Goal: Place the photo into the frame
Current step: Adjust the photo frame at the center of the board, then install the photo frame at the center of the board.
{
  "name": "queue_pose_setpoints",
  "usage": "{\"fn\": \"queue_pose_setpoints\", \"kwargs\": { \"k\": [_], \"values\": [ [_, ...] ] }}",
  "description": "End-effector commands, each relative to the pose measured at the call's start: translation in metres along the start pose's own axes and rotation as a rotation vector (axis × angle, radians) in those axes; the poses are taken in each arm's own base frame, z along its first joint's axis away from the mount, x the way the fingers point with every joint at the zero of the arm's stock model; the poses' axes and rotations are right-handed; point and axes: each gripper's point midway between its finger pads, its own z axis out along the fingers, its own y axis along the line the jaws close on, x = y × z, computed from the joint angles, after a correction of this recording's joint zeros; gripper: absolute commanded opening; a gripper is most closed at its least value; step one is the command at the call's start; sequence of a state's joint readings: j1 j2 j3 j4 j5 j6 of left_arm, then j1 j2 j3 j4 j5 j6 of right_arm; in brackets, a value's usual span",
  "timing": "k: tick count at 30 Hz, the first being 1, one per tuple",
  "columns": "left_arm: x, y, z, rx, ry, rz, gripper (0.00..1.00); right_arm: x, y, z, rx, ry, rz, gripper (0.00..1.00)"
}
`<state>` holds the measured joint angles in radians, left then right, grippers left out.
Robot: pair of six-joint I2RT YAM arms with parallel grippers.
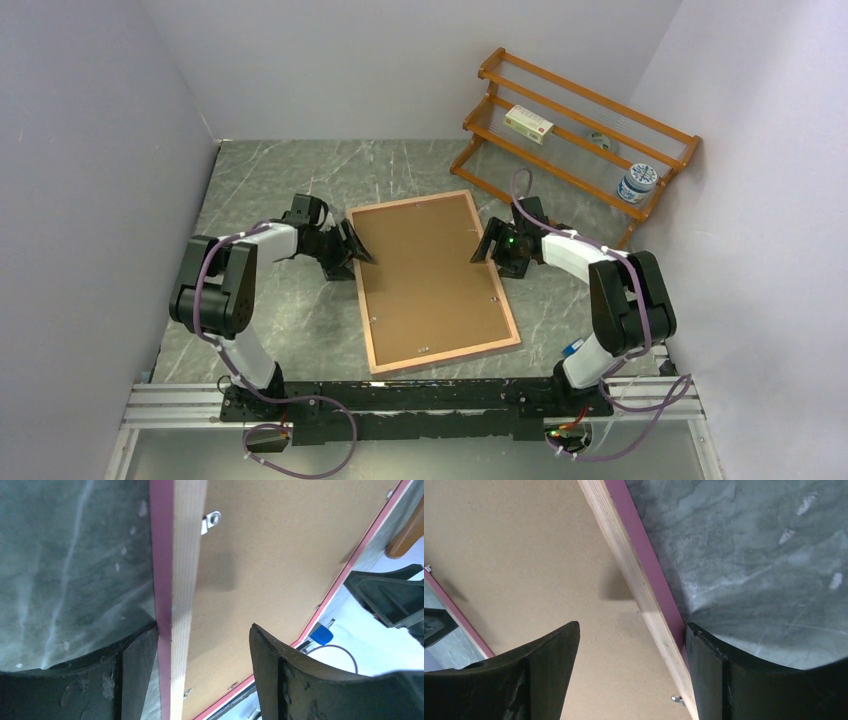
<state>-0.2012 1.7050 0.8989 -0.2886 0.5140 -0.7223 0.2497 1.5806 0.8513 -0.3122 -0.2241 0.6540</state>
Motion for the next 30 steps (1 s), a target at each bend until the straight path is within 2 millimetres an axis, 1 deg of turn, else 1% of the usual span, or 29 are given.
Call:
{"fn": "queue_pose_setpoints", "kwargs": {
  "k": [1, 3, 4, 8, 10, 12, 13, 14, 15, 17, 18, 19, 21, 23, 25, 26, 29, 30],
  "values": [
    [-0.025, -0.015, 0.004, 0.065, -0.011, 0.008, 0.71, 0.007, 0.052, 0.007, -0.196, 0.052, -0.040, 0.78],
    [-0.038, -0.016, 0.003, 0.067, -0.026, 0.016, 0.71, 0.012, 0.067, 0.011, -0.228, 0.067, -0.059, 0.78],
    [-0.045, -0.014, 0.002, 0.059, -0.031, 0.014, 0.71, 0.014, 0.074, 0.012, -0.243, 0.070, -0.073, 0.78],
    [-0.077, -0.002, -0.004, 0.040, -0.068, 0.002, 0.71, 0.024, 0.100, 0.018, -0.268, 0.085, -0.142, 0.78],
    [-0.095, 0.005, -0.007, 0.035, -0.088, -0.008, 0.71, 0.024, 0.107, 0.022, -0.255, 0.081, -0.176, 0.78],
    [-0.109, 0.013, -0.012, 0.018, -0.107, -0.023, 0.71, 0.019, 0.104, 0.025, -0.199, 0.071, -0.182, 0.78],
    [-0.113, 0.019, -0.015, -0.016, -0.118, -0.035, 0.71, 0.013, 0.097, 0.024, -0.147, 0.051, -0.175, 0.78],
    [-0.120, 0.031, -0.022, -0.079, -0.143, -0.059, 0.72, 0.006, 0.092, 0.022, -0.093, 0.022, -0.167, 0.79],
    [-0.129, 0.048, -0.033, -0.158, -0.185, -0.089, 0.74, -0.003, 0.084, 0.019, -0.033, -0.019, -0.163, 0.80],
    [-0.133, 0.062, -0.048, -0.227, -0.221, -0.114, 0.76, -0.016, 0.073, 0.007, 0.053, -0.078, -0.168, 0.82],
    [-0.134, 0.068, -0.058, -0.245, -0.239, -0.124, 0.77, -0.019, 0.067, 0.001, 0.088, -0.094, -0.172, 0.82],
    [-0.133, 0.071, -0.065, -0.253, -0.248, -0.127, 0.77, -0.025, 0.064, -0.007, 0.115, -0.126, -0.176, 0.83],
    [-0.128, 0.070, -0.077, -0.248, -0.253, -0.119, 0.77, -0.030, 0.066, -0.020, 0.124, -0.167, -0.195, 0.82],
    [-0.117, 0.065, -0.085, -0.225, -0.243, -0.103, 0.77, -0.031, 0.079, -0.029, 0.079, -0.188, -0.235, 0.78],
    [-0.099, 0.058, -0.086, -0.164, -0.218, -0.088, 0.70, -0.025, 0.101, -0.034, 0.007, -0.188, -0.285, 0.72],
    [-0.088, 0.055, -0.085, -0.134, -0.200, -0.089, 0.67, -0.018, 0.114, -0.035, -0.041, -0.175, -0.317, 0.71],
    [-0.059, 0.052, -0.079, -0.055, -0.152, -0.102, 0.56, 0.006, 0.157, -0.031, -0.204, -0.121, -0.406, 0.67],
    [-0.050, 0.052, -0.077, -0.033, -0.136, -0.108, 0.53, 0.017, 0.171, -0.030, -0.262, -0.088, -0.442, 0.66]
  ]
}}
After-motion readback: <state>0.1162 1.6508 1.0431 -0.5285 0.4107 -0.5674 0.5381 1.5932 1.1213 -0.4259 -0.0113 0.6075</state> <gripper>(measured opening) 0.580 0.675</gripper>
